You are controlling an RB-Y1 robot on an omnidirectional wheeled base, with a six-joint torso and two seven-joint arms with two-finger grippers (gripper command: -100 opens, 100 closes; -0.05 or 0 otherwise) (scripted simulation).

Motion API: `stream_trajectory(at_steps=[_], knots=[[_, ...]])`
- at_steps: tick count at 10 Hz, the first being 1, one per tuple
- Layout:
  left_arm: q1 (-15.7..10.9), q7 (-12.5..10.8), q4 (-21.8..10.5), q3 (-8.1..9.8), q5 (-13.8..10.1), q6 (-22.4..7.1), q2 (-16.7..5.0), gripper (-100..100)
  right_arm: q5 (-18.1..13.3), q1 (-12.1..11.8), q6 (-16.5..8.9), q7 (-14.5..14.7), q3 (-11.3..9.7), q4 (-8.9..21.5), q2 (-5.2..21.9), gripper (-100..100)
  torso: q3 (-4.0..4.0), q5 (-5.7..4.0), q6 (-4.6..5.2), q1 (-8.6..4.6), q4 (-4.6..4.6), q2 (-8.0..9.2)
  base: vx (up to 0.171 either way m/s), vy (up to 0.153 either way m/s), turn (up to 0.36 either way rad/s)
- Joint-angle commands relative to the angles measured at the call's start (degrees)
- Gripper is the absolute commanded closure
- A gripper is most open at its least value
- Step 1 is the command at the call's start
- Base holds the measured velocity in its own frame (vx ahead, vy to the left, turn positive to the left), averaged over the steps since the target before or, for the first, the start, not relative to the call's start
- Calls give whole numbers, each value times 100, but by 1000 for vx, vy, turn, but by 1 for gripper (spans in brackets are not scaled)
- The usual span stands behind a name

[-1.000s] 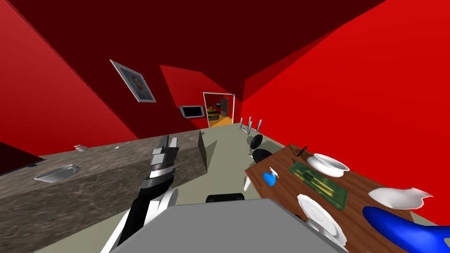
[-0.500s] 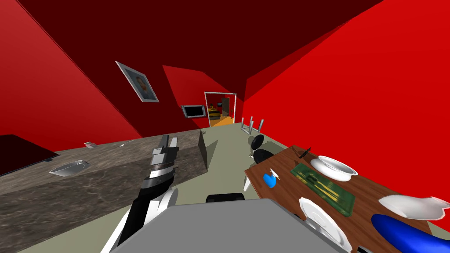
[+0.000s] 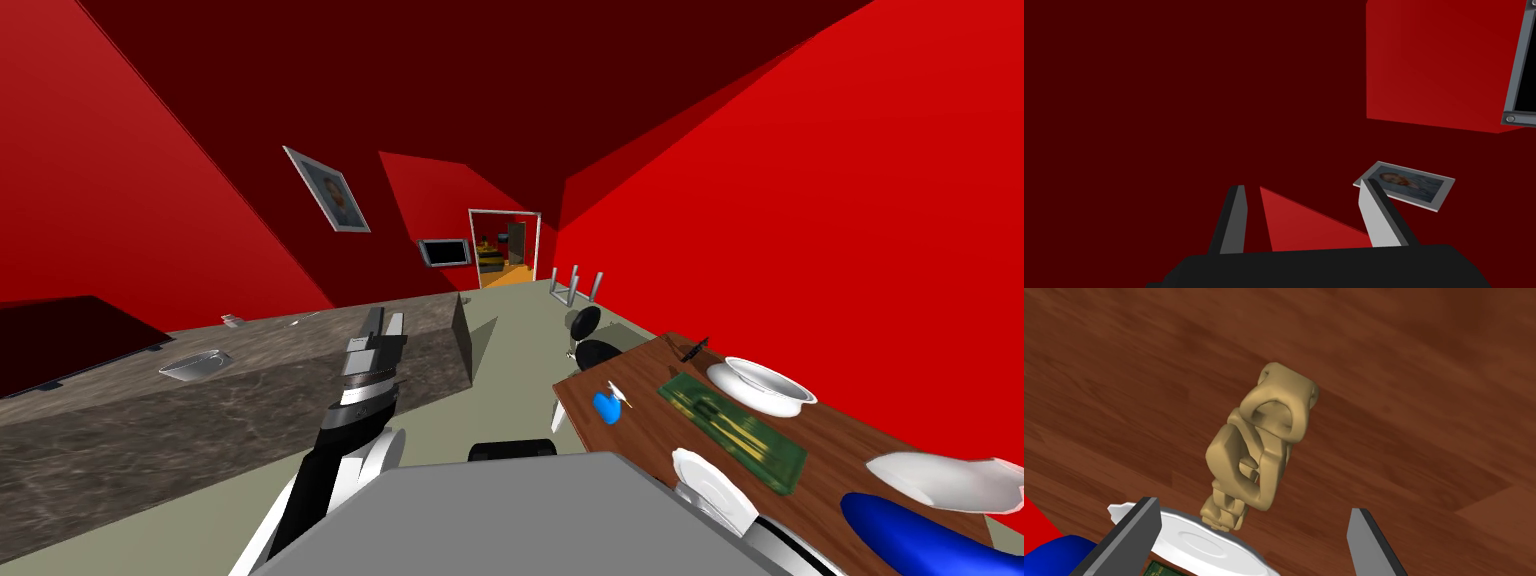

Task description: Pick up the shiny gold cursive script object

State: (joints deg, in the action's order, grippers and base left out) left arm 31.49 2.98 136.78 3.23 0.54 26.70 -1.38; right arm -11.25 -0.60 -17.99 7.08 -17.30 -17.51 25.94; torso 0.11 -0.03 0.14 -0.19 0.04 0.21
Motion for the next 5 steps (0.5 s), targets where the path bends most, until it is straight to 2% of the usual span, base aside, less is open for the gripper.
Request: stream_trajectory(at_steps=[1,3,4,5], knots=[[0,0,0,0,0,0,0,0,-239,71,-29,-141,136,95,-129,-100,0,0,0,0,0,0,-61,-52,72],[0,0,0,0,0,0,0,0,-239,71,-29,-141,136,-32,-129,-100,0,2,2,7,0,-1,-26,-25,2],[1,0,0,0,0,0,0,0,-544,283,16,-301,297,408,-316,-100,-7,3,0,15,-2,-12,-34,-40,86],[0,0,0,0,0,0,0,0,-544,283,16,-301,297,435,-316,-100,-6,2,-1,9,-2,-9,-40,-49,57]])
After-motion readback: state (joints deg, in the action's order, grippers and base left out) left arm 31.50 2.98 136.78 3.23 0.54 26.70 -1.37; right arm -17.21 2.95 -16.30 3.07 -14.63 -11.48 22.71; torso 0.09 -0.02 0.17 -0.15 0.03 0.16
